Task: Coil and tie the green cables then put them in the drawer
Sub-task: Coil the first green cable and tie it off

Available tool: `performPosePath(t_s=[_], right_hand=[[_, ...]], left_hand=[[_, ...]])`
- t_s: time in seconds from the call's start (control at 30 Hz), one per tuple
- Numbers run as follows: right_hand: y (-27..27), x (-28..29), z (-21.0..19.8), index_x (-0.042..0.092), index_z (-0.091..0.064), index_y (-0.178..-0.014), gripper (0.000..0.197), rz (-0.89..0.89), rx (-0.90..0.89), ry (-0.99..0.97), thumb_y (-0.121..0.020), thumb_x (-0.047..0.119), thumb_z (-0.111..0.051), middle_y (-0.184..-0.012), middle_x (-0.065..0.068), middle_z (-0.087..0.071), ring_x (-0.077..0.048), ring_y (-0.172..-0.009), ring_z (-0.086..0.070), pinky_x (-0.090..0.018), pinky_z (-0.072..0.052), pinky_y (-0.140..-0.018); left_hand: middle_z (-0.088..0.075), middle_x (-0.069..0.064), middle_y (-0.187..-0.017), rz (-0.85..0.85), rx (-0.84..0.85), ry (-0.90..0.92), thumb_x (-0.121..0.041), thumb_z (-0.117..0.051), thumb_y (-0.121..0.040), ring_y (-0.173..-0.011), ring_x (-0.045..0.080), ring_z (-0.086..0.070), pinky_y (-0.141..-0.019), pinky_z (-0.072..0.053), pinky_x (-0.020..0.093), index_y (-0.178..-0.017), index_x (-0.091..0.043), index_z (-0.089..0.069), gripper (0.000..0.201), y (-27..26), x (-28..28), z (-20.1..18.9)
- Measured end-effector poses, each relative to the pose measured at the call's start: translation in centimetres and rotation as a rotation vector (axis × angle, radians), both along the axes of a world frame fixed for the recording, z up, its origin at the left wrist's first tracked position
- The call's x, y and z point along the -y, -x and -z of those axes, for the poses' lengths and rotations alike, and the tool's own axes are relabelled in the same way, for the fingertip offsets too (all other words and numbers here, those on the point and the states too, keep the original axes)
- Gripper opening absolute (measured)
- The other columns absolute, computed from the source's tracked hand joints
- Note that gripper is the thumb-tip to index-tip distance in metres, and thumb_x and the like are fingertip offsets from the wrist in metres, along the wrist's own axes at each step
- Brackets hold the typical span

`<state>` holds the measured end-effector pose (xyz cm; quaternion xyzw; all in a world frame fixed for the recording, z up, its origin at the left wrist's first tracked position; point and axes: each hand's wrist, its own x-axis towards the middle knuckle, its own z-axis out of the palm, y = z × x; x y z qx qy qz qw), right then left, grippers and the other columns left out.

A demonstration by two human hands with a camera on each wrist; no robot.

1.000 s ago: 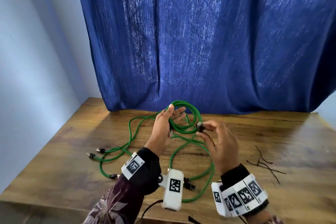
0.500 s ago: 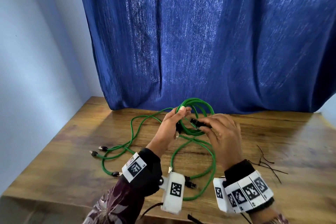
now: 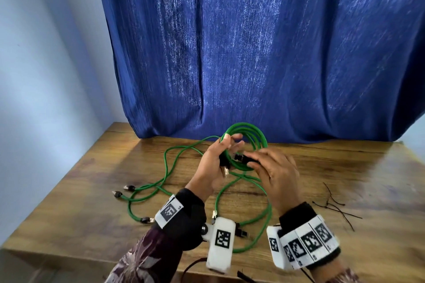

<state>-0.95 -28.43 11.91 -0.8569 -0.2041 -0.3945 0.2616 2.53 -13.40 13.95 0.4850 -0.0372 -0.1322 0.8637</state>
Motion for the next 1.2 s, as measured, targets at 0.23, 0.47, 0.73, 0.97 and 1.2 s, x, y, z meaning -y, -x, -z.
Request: performPosePath(t_s=[0.23, 0.47, 0.73, 0.97, 1.2], right_hand=[[-0.1, -0.8, 0.7, 0.016, -0.071, -0.103, 0.030, -0.032, -0.131, -0.072, -0.087, 0.020, -0.046, -0.093, 0.000, -0.064, -0.021, -0.086, -0.062, -0.041, -0.052, -0.073], [0.2, -0.7, 0.4, 0.008, -0.069, -0.077, 0.010, 0.047, -0.080, -0.059, -0.073, 0.001, -0.063, -0.093, -0.008, -0.051, -0.018, -0.090, -0.047, -0.020, -0.039, -0.078], [0.5, -1.3, 0.9, 0.017, -0.038, -0.114, 0.065, 0.162, -0.064, -0.510, -0.066, 0.018, -0.081, -0.116, -0.006, -0.040, -0.013, -0.106, -0.039, -0.021, -0.033, -0.089], [-0.3, 0.2, 0.1, 0.005, -0.062, -0.105, 0.029, -0.344, -0.929, -1.241, -0.076, 0.001, -0.062, -0.092, -0.007, -0.071, -0.025, -0.092, -0.064, -0.042, -0.051, -0.086], [-1.5, 0.2, 0.5, 0.014, -0.059, -0.068, 0.027, -0.202, -0.959, -1.044, -0.080, -0.010, -0.055, -0.048, 0.008, -0.061, -0.002, -0.046, -0.058, -0.016, -0.044, -0.045]], left_hand=[[-0.059, 0.006, -0.105, 0.115, 0.072, 0.074, -0.032, -0.045, -0.083, -0.090, 0.008, -0.064, -0.082, -0.051, 0.030, -0.112, -0.009, -0.056, 0.038, 0.3, -0.3, 0.2], [-0.069, 0.003, -0.093, 0.172, 0.138, 0.054, -0.028, -0.046, -0.089, -0.088, 0.015, -0.065, -0.079, -0.054, 0.028, -0.103, -0.007, -0.056, 0.027, 1.1, 0.0, 0.8], [-0.066, -0.001, -0.079, 0.152, 0.169, -0.042, -0.025, -0.047, -0.085, -0.080, 0.014, -0.061, -0.077, -0.049, 0.030, -0.077, -0.013, -0.063, 0.022, 1.3, 0.8, 0.7], [-0.064, -0.006, -0.072, 0.145, 0.191, -0.061, -0.022, -0.045, -0.089, -0.071, 0.007, -0.061, -0.069, -0.050, 0.020, -0.072, -0.019, -0.065, 0.026, 1.4, 0.9, 0.6], [-0.072, -0.002, -0.078, 0.097, 0.170, 0.008, -0.014, -0.032, -0.096, -0.077, 0.006, -0.068, -0.071, -0.054, 0.019, -0.066, -0.015, -0.071, 0.049, 1.6, 1.6, 0.8]])
